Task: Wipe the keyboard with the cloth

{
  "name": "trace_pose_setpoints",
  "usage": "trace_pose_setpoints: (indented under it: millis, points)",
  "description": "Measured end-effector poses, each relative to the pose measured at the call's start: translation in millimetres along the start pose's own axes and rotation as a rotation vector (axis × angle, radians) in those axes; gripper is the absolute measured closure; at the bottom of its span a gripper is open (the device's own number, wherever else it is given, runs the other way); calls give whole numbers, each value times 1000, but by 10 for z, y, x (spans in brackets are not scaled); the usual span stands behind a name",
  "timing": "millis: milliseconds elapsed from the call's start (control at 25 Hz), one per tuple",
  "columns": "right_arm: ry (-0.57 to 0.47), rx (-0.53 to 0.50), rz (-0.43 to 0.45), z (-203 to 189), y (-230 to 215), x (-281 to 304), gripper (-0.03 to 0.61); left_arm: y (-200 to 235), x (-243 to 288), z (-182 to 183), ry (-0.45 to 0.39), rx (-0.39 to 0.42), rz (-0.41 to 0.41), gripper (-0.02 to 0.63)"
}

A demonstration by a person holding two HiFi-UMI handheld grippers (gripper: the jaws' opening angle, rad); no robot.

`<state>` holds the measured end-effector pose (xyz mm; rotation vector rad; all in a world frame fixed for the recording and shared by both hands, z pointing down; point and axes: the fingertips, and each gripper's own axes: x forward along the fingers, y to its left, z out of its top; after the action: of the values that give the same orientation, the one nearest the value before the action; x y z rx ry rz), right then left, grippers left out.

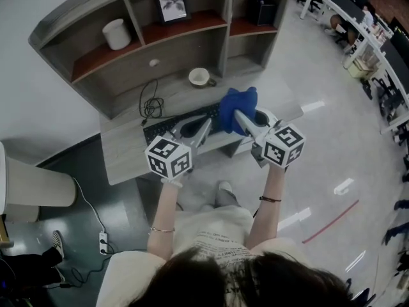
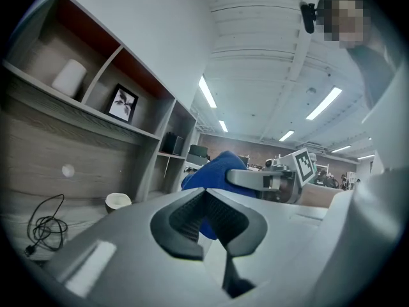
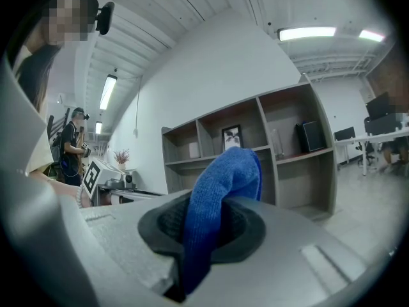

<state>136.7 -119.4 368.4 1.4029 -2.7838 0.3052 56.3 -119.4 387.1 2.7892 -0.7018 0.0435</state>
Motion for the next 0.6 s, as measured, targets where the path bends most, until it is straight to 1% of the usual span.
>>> trace_pose_setpoints:
  millis: [200,600]
  points:
    - [29,3,34,19,-265,136,520,162,224,54,-9,-24,29,612]
    - [81,35,92,-75,-764,262,520,333,697,-81,9,-89,78,612]
